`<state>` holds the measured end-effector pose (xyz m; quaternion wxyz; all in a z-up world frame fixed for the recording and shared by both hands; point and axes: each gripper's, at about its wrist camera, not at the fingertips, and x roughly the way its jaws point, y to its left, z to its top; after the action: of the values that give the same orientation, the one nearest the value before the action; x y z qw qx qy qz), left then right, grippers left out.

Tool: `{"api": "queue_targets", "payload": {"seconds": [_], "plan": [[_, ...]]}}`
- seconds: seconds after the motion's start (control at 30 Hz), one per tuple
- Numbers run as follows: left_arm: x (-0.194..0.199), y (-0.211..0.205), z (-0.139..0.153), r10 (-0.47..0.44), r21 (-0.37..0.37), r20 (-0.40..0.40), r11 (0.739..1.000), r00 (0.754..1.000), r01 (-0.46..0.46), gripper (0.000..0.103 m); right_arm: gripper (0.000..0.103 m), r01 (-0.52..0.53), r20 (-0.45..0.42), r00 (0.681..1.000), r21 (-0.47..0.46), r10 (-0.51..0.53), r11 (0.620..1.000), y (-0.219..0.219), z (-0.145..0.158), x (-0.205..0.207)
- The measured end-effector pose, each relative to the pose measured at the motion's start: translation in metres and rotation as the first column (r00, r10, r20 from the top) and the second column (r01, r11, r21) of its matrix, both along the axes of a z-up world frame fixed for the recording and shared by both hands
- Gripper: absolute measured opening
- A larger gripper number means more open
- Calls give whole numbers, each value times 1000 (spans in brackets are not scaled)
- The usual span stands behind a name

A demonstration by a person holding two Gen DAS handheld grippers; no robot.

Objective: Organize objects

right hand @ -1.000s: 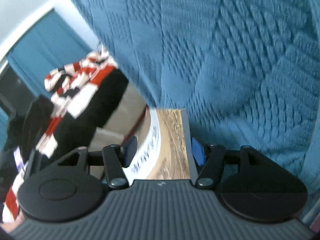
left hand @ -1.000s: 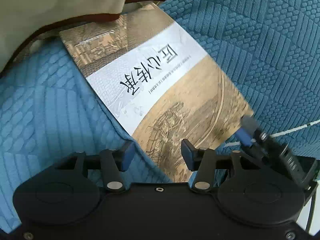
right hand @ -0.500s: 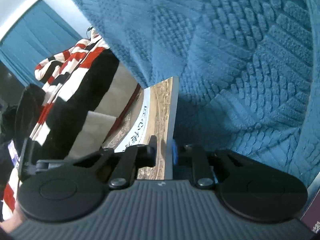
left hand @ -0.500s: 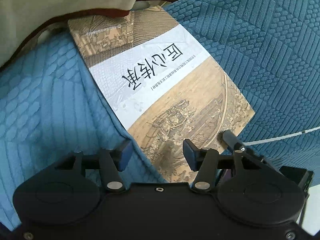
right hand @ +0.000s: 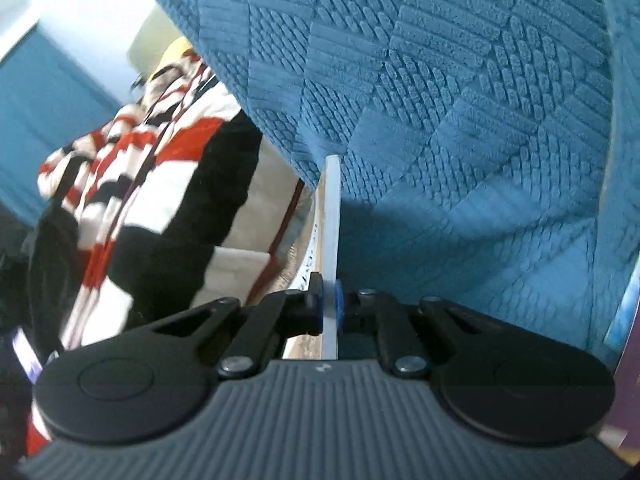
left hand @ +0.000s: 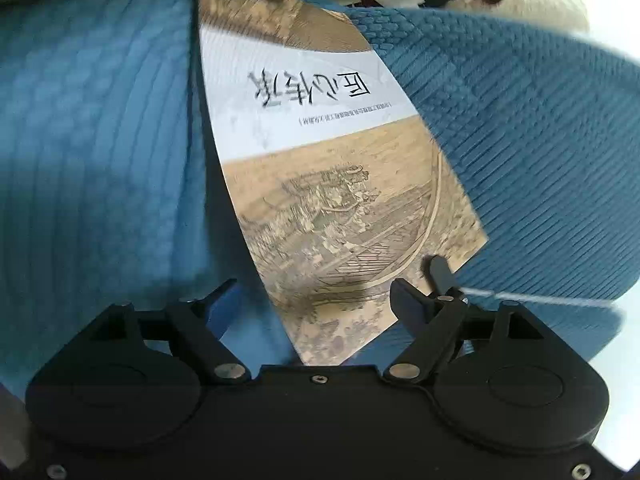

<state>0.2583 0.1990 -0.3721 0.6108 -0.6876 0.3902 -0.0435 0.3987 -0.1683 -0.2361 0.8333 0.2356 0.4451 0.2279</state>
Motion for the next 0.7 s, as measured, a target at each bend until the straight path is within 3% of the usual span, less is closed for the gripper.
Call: {"api": "queue_targets", "payload": {"seconds": [0.17, 0.27, 0.33, 0.53, 0.7], "plan": [[-9, -6, -24, 70, -200, -30, 977, 997, -74, 77, 9, 142, -89, 987, 94, -133, 985, 8, 1, -20], [-14, -5, -29, 109, -247, -41, 962, 993, -116, 63, 9, 206, -121, 974, 129, -190, 970, 8, -6, -29], [-16, -3, -29, 127, -228, -56, 964, 990, -136, 48, 9, 247, -147, 963, 153, -225, 957, 3, -13, -34], [-13, 0, -24, 83, -148, -63, 985, 995, -92, 20, 12, 339, -211, 931, 208, -297, 917, -17, -41, -42], [-5, 6, -5, 62, -36, -15, 997, 998, -63, 10, 19, 384, -289, 903, 211, -318, 899, -27, -69, -43]]}}
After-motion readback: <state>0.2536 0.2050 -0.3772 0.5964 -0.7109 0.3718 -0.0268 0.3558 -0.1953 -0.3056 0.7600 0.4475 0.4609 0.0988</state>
